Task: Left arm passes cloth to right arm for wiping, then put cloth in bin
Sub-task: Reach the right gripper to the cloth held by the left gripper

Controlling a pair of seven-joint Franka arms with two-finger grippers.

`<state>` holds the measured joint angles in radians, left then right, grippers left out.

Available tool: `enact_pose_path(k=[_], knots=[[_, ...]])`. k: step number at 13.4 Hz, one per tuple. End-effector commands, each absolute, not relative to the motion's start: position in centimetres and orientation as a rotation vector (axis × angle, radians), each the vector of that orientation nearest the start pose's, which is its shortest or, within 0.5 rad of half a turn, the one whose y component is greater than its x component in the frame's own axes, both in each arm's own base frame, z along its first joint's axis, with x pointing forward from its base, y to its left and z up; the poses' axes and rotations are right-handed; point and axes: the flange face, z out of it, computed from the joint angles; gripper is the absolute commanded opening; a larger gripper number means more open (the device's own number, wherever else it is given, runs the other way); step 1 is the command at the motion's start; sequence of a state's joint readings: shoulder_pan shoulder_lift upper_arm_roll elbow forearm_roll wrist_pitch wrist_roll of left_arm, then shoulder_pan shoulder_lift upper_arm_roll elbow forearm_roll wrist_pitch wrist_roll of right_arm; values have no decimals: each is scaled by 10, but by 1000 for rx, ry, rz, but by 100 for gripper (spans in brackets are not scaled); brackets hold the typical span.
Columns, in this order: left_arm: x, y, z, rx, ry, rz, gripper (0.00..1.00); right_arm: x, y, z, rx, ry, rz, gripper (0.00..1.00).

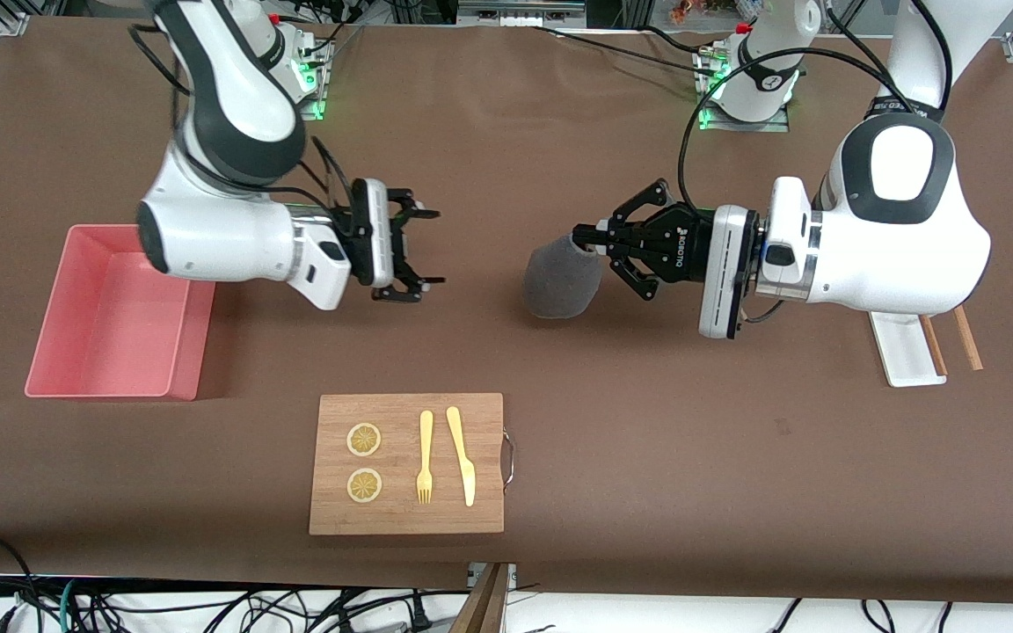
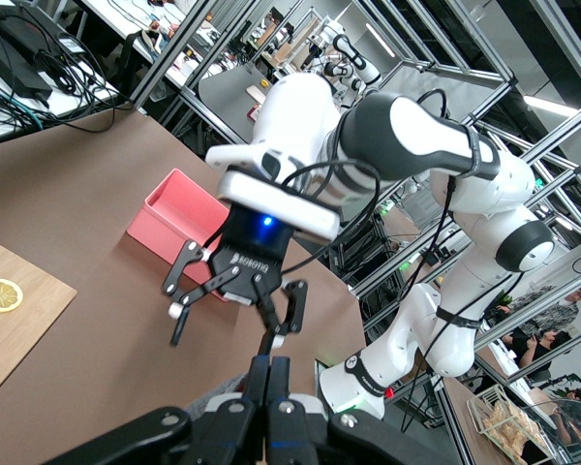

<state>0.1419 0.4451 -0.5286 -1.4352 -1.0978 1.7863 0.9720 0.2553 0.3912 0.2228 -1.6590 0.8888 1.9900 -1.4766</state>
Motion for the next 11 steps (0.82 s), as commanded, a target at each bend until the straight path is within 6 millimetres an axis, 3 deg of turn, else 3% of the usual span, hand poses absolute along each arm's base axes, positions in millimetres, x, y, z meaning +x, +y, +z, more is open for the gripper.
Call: enact_pose_path(k=[1, 6, 11], knots=[[633, -265, 524, 1597, -920, 376, 0, 572, 370, 395, -1645, -1554, -530, 99], [632, -264, 522, 1595, -935, 378, 0, 573, 405, 372, -1679, -1537, -581, 99], [630, -263, 520, 1572, -965, 388, 0, 583, 443, 370, -1694, -1512, -631, 99]])
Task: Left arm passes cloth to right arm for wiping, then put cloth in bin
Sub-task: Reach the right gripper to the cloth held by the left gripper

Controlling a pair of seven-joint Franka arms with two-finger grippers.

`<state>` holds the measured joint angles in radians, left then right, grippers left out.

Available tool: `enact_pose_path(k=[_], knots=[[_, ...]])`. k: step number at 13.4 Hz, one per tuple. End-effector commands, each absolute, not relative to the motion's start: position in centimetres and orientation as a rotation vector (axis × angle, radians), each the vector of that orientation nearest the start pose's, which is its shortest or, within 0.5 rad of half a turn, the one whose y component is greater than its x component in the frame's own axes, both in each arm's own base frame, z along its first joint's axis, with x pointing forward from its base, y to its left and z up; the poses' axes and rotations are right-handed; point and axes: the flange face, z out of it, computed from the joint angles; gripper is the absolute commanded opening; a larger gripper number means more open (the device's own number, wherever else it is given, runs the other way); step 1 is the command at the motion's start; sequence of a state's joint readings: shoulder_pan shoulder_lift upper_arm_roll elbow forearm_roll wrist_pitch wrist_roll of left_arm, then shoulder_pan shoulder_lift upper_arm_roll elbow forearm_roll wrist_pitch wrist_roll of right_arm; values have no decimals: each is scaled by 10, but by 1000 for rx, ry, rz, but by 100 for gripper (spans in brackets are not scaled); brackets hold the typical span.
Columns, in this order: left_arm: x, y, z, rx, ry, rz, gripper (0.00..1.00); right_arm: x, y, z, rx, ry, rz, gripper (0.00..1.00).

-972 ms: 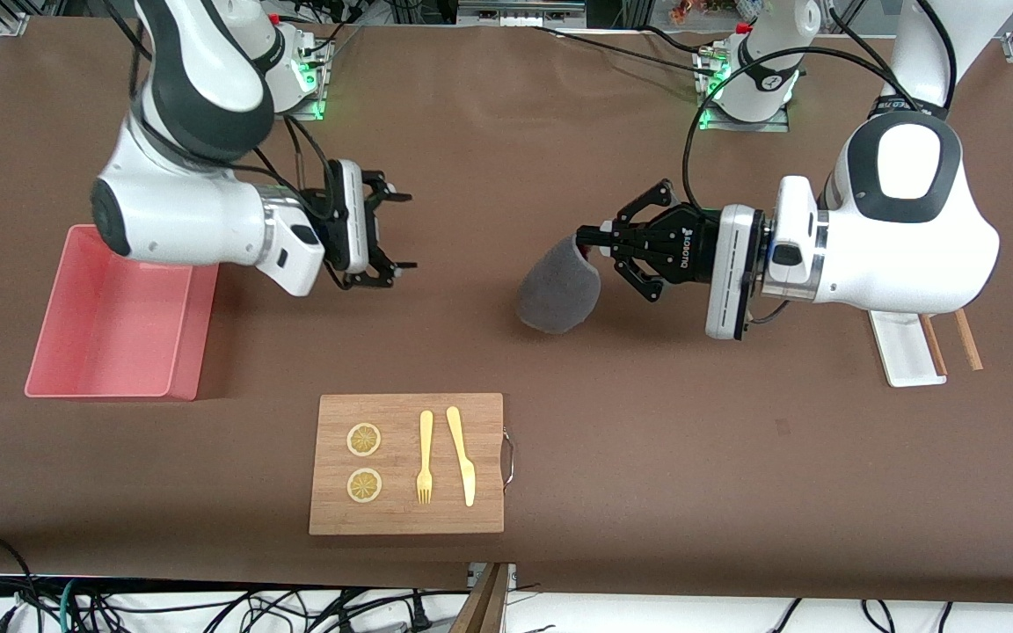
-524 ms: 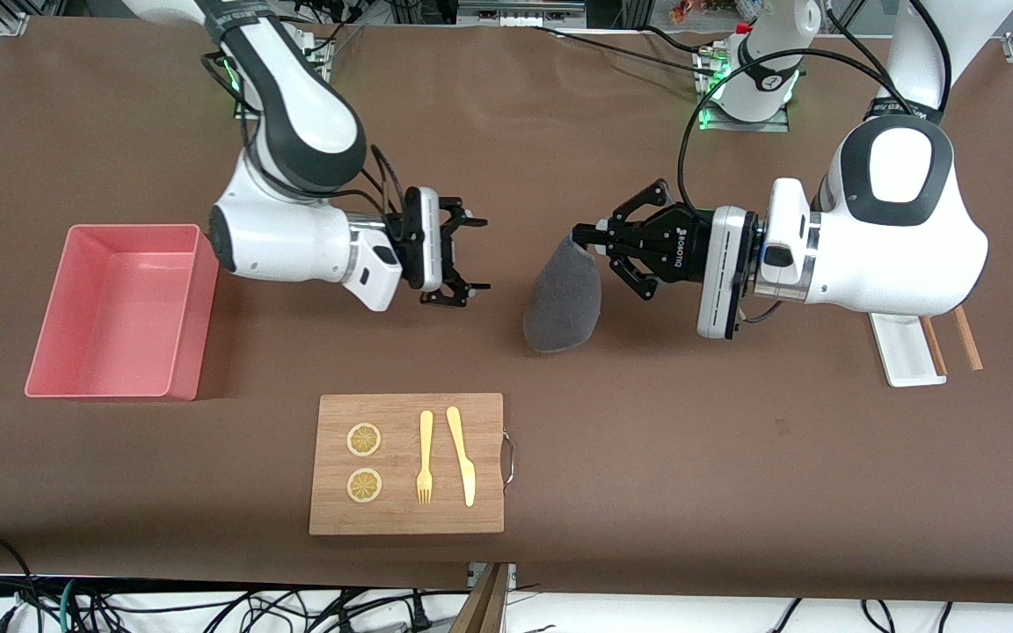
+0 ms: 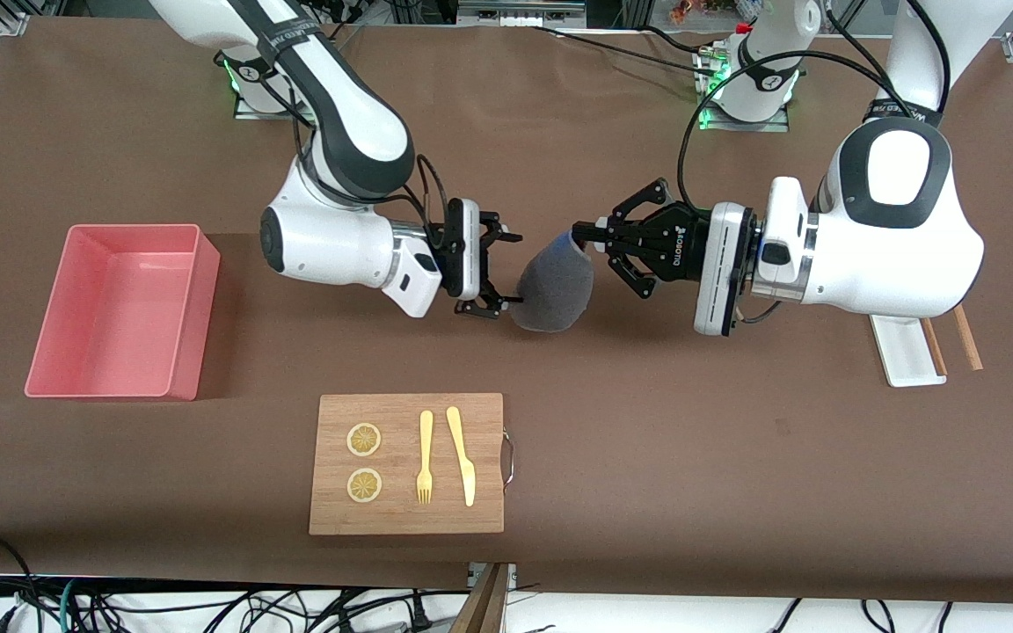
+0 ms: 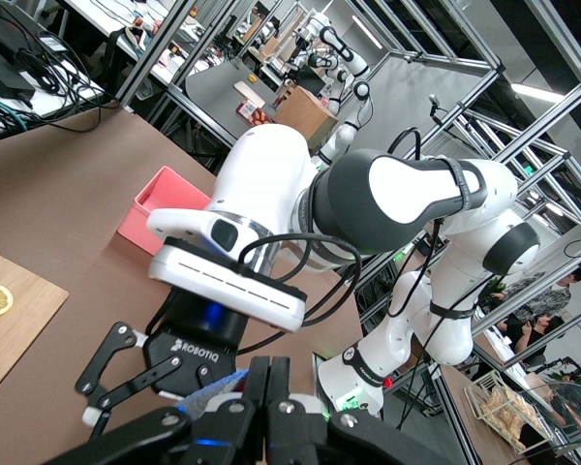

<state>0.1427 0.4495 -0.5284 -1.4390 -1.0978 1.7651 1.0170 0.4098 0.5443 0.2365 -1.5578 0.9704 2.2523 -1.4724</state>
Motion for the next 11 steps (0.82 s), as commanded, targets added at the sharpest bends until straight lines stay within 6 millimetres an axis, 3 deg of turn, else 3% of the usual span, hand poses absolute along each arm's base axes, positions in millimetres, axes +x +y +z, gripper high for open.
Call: enact_pose_path(k=[1, 4, 7, 8, 10, 11], knots=[[630, -264, 520, 1569, -967, 388, 0, 586, 445, 365, -1706, -1505, -641, 99], [629, -266, 522, 1565, -964, 389, 0, 583, 468, 353, -1728, -1496, -661, 99], [631, -264, 522, 1565, -959, 396, 0, 584, 474, 351, -1736, -1492, -678, 99], [631, -263, 522, 1566, -957, 397, 0, 583, 475, 351, -1742, -1483, -672, 89], [632, -261, 523, 1567, -955, 399, 0, 584, 474, 352, -1745, -1479, -672, 35], [633, -260, 523, 1567, -955, 401, 0, 585, 473, 353, -1750, -1473, -672, 12]])
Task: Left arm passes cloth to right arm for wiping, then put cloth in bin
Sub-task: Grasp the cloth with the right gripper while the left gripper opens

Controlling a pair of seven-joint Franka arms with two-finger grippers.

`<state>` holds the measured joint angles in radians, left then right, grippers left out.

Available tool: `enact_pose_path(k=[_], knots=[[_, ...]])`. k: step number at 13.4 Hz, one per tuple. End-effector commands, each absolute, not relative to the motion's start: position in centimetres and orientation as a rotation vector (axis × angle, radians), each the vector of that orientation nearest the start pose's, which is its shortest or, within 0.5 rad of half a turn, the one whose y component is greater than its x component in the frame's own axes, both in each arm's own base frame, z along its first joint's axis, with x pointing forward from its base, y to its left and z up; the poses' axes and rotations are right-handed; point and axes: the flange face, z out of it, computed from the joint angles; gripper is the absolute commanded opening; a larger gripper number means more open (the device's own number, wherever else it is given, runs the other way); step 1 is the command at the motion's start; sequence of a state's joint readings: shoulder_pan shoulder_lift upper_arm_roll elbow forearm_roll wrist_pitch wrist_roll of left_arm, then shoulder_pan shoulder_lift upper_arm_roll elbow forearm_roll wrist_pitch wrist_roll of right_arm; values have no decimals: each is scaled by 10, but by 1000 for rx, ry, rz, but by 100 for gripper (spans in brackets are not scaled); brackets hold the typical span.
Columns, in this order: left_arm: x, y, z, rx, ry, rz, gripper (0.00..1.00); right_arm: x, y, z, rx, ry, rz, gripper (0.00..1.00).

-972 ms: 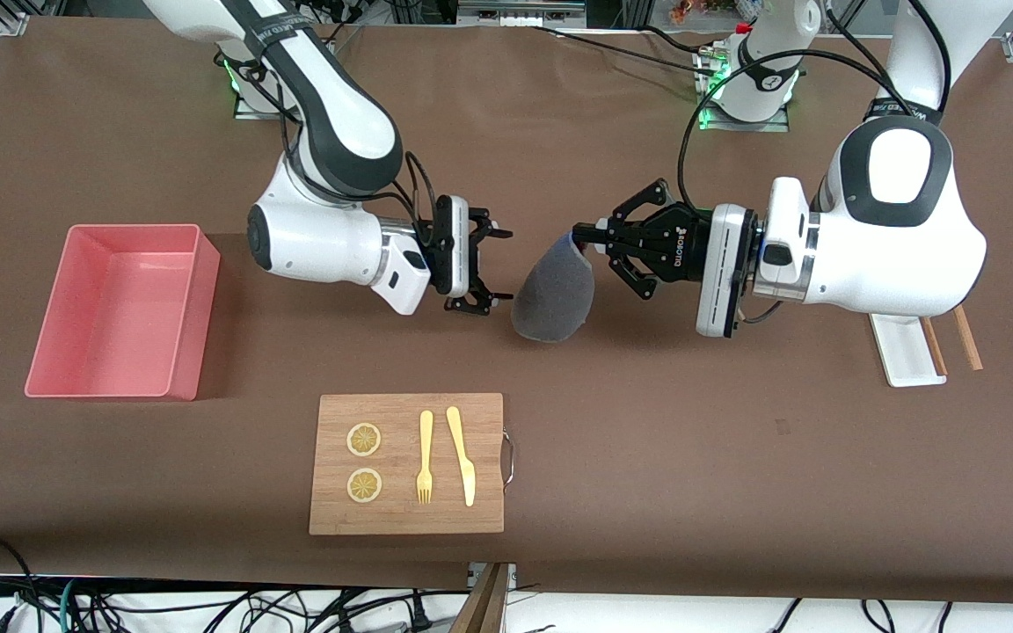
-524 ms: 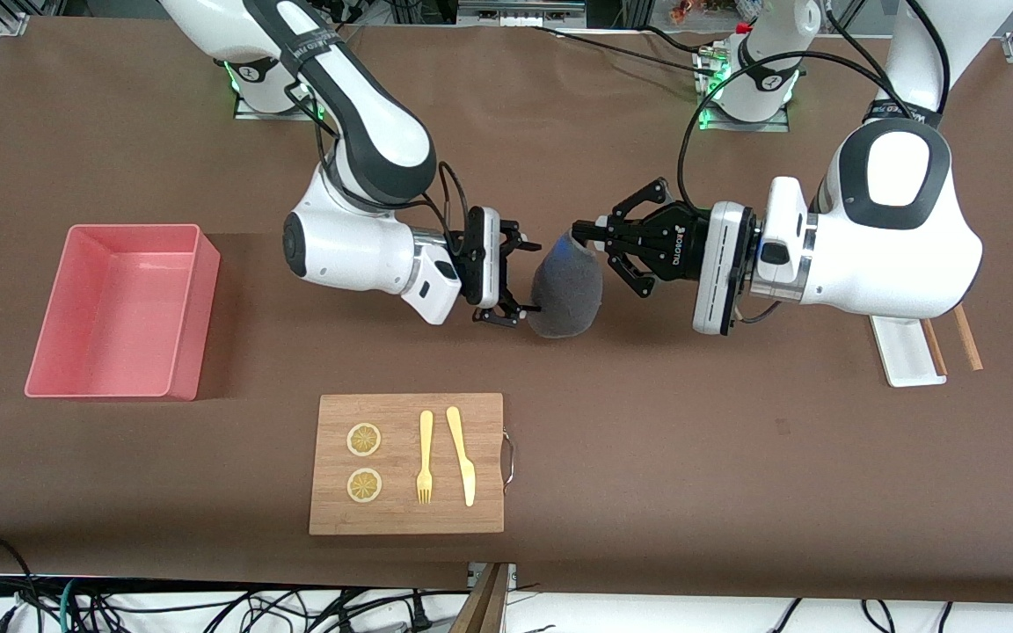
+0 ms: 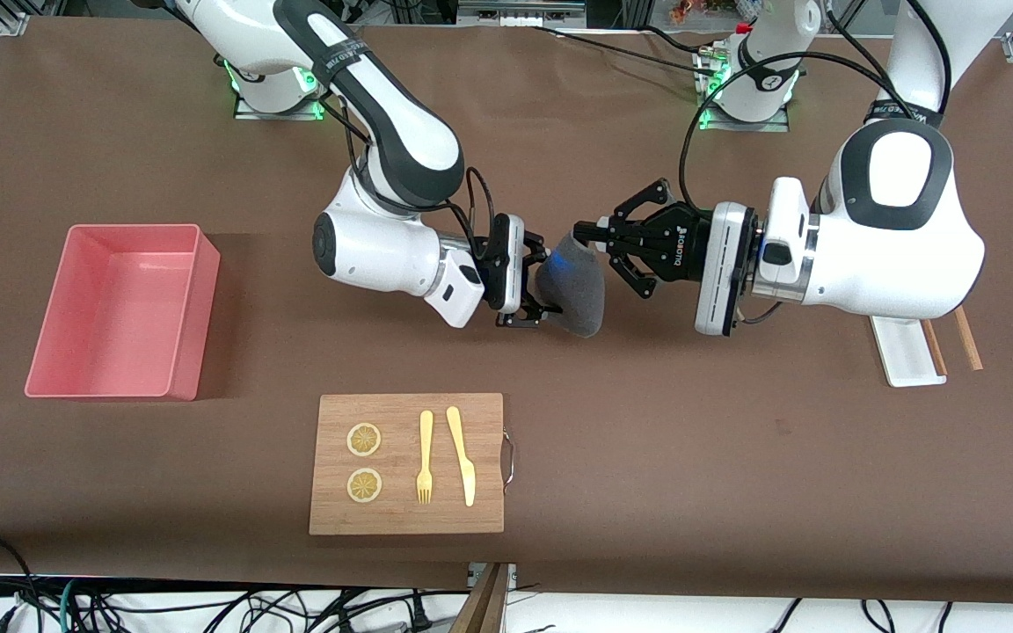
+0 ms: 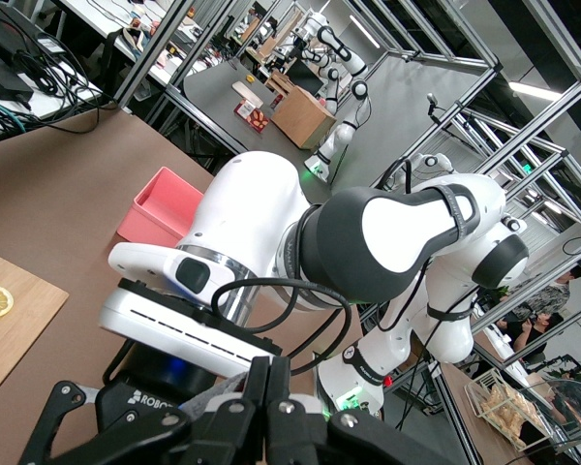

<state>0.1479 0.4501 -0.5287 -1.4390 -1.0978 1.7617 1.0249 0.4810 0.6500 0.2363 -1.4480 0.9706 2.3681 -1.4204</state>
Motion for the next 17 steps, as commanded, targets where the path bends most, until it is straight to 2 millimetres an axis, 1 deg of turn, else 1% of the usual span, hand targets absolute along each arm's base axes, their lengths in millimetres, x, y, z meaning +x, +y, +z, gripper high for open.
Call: enact_pose_path(k=[1, 3, 5, 6, 7, 10, 11, 12, 15, 17], knots=[[633, -259, 523, 1567, -954, 404, 0, 586, 471, 353, -1757, -1464, -667, 0], [634, -258, 525, 1567, -956, 407, 0, 589, 466, 358, -1758, -1478, -673, 0], [634, -257, 525, 1569, -954, 409, 0, 595, 458, 358, -1766, -1473, -670, 0], [634, -258, 524, 1568, -952, 406, 0, 594, 457, 360, -1760, -1469, -656, 0], [634, -257, 525, 1570, -952, 408, 0, 594, 457, 366, -1761, -1456, -642, 0], [634, -257, 525, 1569, -954, 406, 0, 598, 444, 380, -1771, -1441, -591, 0], [633, -256, 525, 1568, -961, 406, 74, 598, 440, 382, -1772, -1447, -570, 0], [633, -255, 528, 1560, -975, 421, 100, 599, 437, 386, -1776, -1443, -559, 0], [634, -248, 528, 1549, -981, 418, 100, 600, 428, 397, -1770, -1442, -521, 0], [634, -249, 528, 1548, -983, 417, 100, 604, 411, 404, -1764, -1473, -475, 0]])
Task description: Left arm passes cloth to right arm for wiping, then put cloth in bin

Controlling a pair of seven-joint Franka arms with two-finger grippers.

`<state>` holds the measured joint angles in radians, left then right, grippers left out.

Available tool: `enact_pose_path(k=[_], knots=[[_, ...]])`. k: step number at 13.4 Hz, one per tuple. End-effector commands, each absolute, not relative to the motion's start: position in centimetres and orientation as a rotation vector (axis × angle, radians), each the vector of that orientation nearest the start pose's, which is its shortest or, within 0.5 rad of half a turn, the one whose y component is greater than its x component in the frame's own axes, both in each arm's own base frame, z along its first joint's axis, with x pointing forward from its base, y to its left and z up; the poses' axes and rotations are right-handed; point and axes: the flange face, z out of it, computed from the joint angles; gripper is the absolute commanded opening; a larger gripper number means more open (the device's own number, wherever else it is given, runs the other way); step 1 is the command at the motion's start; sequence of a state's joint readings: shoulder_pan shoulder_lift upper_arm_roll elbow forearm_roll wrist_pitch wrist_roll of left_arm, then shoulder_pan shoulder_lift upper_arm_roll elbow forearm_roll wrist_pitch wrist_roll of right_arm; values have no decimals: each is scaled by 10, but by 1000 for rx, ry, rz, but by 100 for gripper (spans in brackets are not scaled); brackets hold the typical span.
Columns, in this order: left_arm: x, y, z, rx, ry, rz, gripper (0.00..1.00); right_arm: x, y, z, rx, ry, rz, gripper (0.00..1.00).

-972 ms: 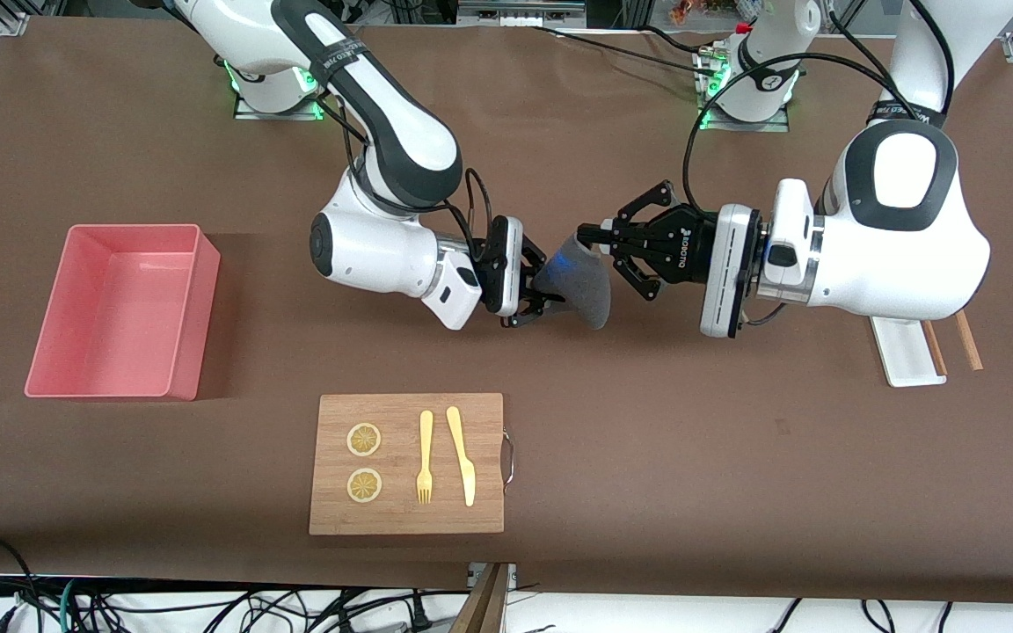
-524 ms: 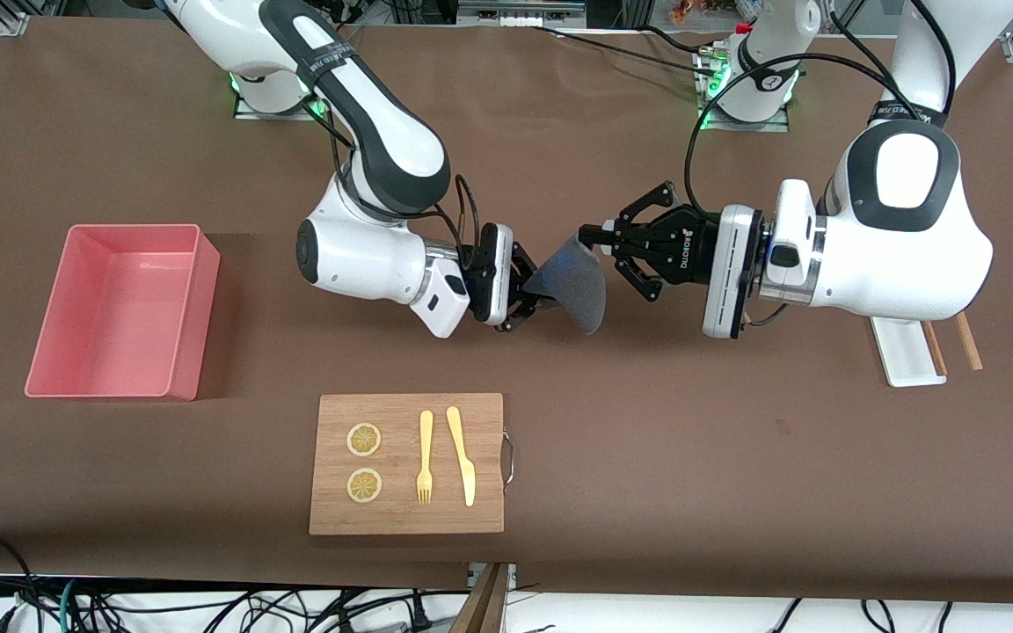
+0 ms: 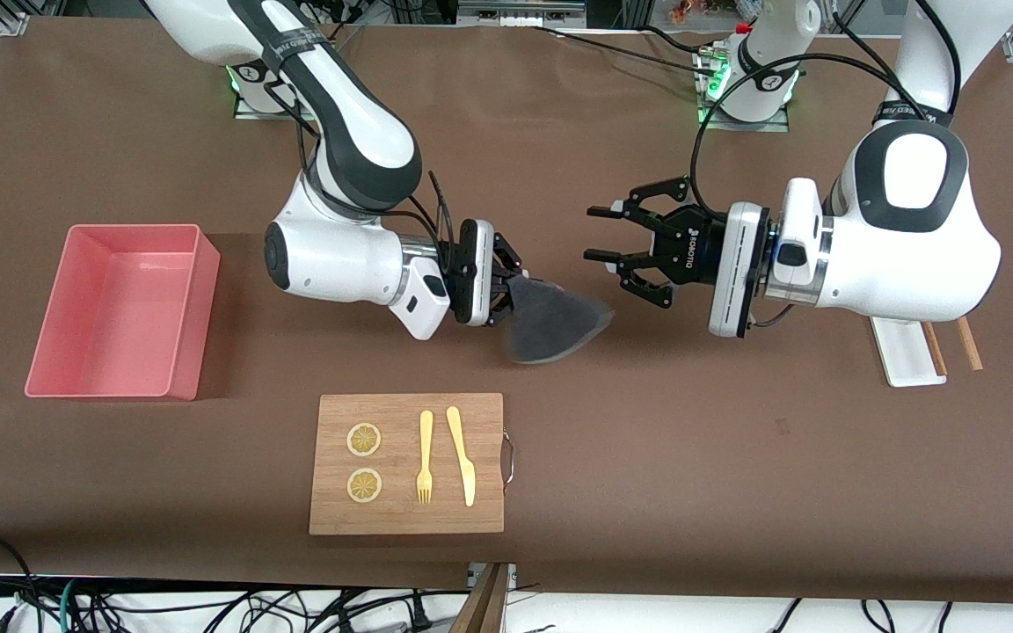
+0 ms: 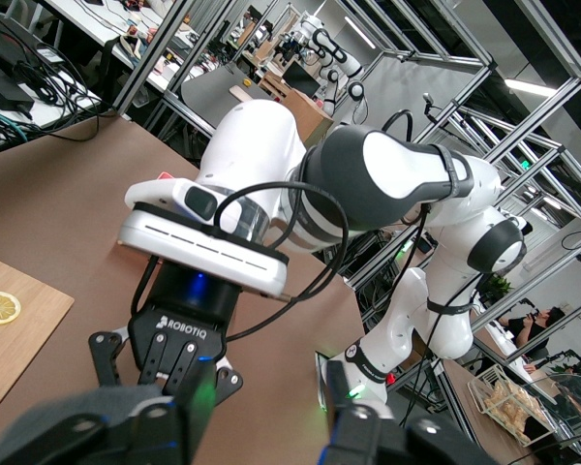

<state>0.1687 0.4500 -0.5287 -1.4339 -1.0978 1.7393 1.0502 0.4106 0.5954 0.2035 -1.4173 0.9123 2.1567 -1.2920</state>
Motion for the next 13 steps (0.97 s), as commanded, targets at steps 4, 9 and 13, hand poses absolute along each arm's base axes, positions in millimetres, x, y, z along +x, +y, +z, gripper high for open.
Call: enact_pose_path(k=[4, 9, 13], knots=[[633, -250, 528, 1546, -982, 417, 100, 617, 343, 406, -1812, -1551, -310, 0], [634, -247, 527, 1552, -977, 415, 100, 611, 253, 374, -1969, -1649, -62, 0], [636, -238, 521, 1604, -965, 387, 100, 600, 180, 342, -2103, -1669, 113, 0]])
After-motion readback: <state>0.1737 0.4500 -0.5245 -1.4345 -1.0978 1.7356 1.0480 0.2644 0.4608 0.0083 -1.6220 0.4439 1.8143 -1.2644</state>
